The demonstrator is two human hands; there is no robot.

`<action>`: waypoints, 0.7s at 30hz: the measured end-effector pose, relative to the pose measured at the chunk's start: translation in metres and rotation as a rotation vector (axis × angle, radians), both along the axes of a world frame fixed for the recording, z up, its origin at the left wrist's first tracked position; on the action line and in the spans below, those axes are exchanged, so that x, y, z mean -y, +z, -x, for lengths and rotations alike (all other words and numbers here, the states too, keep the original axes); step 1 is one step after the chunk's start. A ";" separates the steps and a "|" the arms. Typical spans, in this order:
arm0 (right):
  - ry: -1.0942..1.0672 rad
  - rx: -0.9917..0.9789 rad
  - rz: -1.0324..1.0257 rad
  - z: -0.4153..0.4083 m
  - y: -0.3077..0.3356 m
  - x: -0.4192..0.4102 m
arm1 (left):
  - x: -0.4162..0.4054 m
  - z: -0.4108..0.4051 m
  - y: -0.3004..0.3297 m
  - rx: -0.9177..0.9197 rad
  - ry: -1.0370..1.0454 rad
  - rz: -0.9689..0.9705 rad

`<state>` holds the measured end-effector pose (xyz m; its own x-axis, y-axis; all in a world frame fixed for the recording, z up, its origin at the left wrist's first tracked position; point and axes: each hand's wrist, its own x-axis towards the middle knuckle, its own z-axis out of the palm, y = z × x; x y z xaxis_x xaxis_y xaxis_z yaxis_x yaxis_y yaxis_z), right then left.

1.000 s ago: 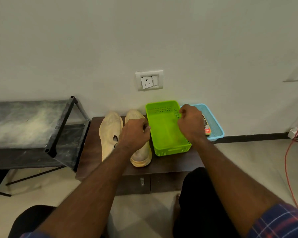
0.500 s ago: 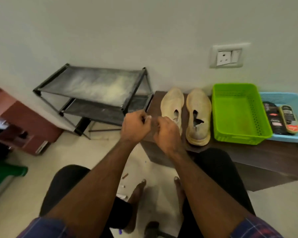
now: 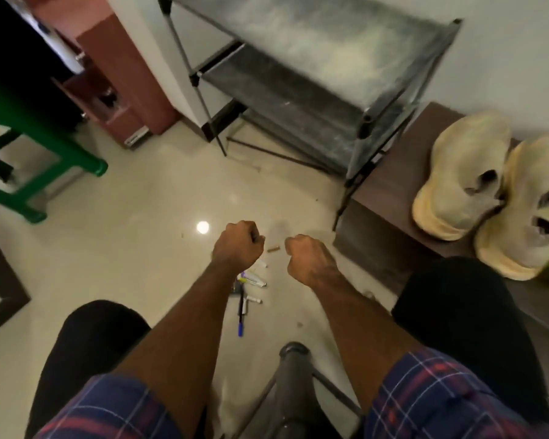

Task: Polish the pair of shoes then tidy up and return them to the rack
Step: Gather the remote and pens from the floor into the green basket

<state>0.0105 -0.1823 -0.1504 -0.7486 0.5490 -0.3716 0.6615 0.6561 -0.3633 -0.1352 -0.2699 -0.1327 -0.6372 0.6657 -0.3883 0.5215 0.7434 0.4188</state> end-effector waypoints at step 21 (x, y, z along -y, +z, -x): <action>-0.125 0.275 0.245 0.105 -0.270 0.110 | 0.134 0.095 -0.266 -0.055 -0.193 0.537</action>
<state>-0.0947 -0.2925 -0.4205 -0.5356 0.4999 -0.6806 0.8255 0.4798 -0.2972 -0.2304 -0.4043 -0.3982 -0.5524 0.4909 -0.6737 0.6796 0.7332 -0.0231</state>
